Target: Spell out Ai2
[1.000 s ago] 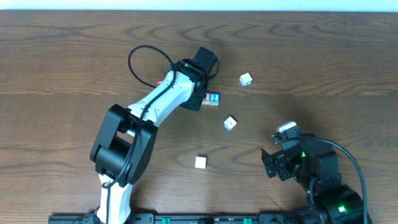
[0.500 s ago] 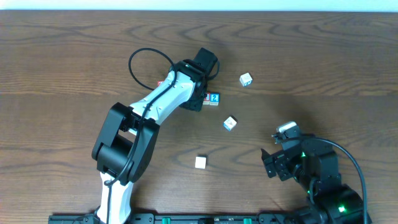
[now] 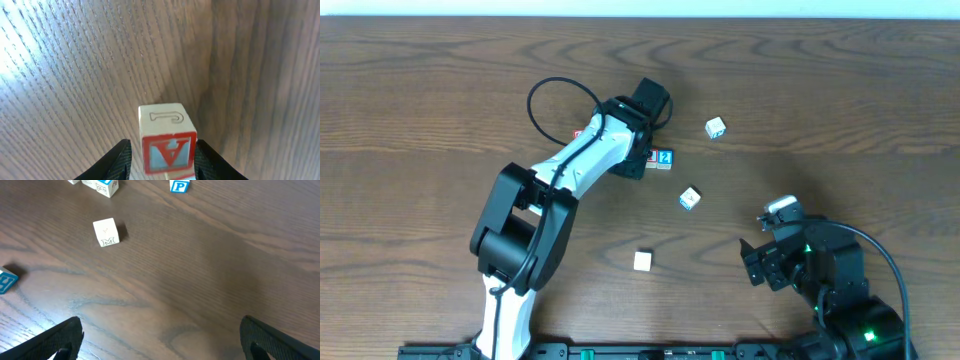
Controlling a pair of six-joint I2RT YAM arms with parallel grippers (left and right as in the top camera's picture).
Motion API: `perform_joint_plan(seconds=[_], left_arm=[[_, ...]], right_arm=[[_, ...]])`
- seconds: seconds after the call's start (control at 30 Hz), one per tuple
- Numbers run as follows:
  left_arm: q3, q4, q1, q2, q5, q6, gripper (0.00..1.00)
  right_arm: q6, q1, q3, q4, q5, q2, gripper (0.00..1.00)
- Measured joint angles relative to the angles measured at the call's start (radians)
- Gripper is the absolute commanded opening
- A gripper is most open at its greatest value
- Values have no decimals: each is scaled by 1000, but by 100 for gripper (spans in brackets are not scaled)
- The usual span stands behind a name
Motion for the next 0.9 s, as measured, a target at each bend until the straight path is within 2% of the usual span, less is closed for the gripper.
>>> perform_joint_plan(seconds=[0.23,0.47,0.9], left_arm=[[0,1,9,13,-2,0,41],[0,8,12,13,-3,-5,26],[2,5,13,13,-1,-11,10]], right_arm=[[0,0,0,0,0,0,99],[0,0,0,0,0,0,99],[0,0,0,0,0,0,99]])
